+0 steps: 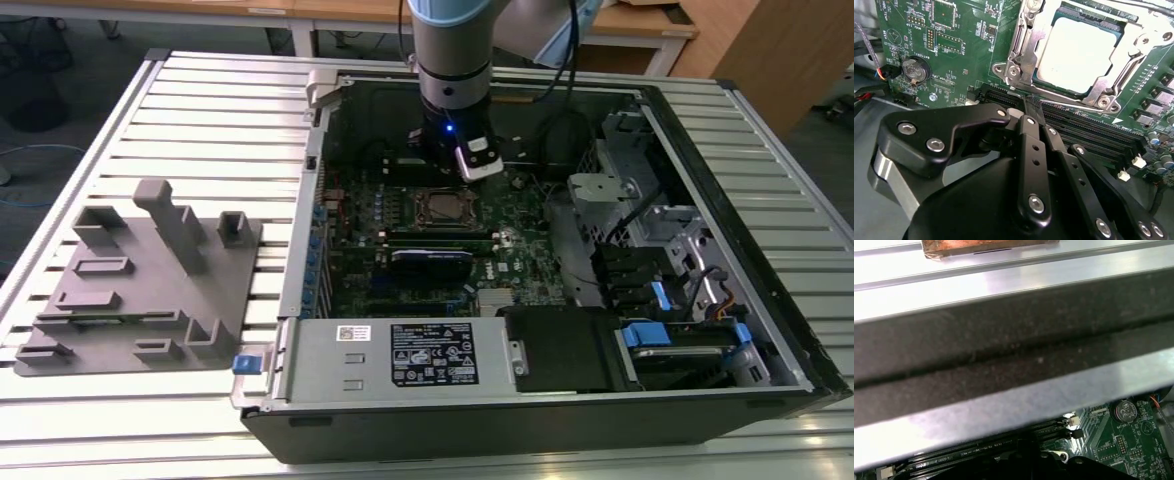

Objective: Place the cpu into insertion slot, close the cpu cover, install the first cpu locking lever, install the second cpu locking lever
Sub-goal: 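Install the first cpu locking lever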

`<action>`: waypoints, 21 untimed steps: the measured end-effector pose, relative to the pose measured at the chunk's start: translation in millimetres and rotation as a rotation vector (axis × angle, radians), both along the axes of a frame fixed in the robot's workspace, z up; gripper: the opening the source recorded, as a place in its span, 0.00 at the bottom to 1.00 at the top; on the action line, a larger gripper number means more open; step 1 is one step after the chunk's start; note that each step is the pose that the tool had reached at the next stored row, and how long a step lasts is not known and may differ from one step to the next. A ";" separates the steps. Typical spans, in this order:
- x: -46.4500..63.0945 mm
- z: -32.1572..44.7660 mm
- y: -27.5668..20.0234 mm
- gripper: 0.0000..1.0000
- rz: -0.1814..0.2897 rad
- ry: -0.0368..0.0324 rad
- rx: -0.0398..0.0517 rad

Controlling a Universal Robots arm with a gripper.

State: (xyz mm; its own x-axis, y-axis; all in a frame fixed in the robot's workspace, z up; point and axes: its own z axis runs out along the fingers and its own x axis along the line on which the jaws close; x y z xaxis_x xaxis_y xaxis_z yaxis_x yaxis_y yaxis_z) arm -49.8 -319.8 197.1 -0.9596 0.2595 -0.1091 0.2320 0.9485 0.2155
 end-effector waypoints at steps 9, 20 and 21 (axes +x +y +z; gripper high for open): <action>-0.1 1.6 0.1 0.11 -0.001 -0.0002 0.0001; -2.5 0.5 0.2 0.11 -0.002 -0.0157 -0.0003; -2.6 0.1 0.3 0.11 -0.002 -0.0189 -0.0013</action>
